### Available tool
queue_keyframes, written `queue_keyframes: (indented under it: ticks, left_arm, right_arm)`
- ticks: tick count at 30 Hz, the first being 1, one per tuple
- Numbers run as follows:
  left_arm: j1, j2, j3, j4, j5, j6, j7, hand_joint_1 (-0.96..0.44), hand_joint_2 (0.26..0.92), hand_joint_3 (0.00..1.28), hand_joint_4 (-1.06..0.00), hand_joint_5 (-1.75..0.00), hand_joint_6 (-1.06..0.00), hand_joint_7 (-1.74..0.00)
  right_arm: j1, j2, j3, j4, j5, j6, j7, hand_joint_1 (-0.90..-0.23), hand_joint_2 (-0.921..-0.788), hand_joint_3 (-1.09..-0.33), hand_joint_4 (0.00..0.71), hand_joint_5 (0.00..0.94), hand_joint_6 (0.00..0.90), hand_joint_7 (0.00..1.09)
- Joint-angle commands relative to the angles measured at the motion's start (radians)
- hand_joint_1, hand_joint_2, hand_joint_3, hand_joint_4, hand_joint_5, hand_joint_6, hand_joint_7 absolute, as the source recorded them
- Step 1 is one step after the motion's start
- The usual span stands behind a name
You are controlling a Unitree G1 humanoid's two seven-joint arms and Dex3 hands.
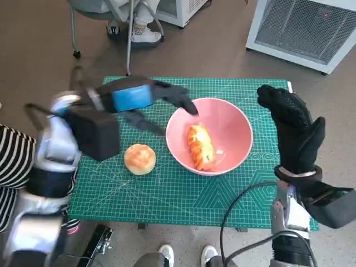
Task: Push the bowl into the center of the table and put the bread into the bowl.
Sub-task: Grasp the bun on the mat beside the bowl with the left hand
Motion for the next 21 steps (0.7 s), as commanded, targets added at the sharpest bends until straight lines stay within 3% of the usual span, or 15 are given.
queue_keyframes:
  ticks: [1, 5, 12, 21]
  left_arm:
    - [0.061, 0.057, 0.039, -0.097, -0.014, 0.038, -0.015, -0.35, 0.664, 0.01, -0.12, -0.01, -0.2, -0.07]
    - [0.107, 0.088, 0.069, -0.131, -0.03, 0.047, -0.016, -0.37, 0.663, 0.0, -0.11, 0.0, -0.21, -0.06]
    - [0.16, 0.109, 0.115, -0.067, -0.104, -0.039, -0.045, -0.38, 0.668, 0.0, -0.09, 0.0, -0.2, -0.06]
    - [0.182, 0.115, 0.093, 0.012, -0.073, -0.073, -0.042, -0.4, 0.672, 0.0, -0.09, 0.0, -0.2, -0.06]
  right_arm:
    - [0.019, 0.012, 0.001, 0.013, 0.003, 0.01, -0.006, -0.691, -0.921, -0.713, 0.194, 0.001, 0.048, 0.41]
    - [0.017, 0.014, 0.004, 0.018, 0.003, 0.01, -0.003, -0.691, -0.921, -0.713, 0.194, 0.001, 0.048, 0.41]
    - [0.016, 0.013, 0.004, 0.019, 0.015, 0.02, 0.005, -0.693, -0.921, -0.712, 0.194, 0.001, 0.048, 0.41]
    - [0.008, 0.01, 0.003, 0.031, 0.018, 0.024, 0.01, -0.695, -0.921, -0.709, 0.194, 0.001, 0.05, 0.41]
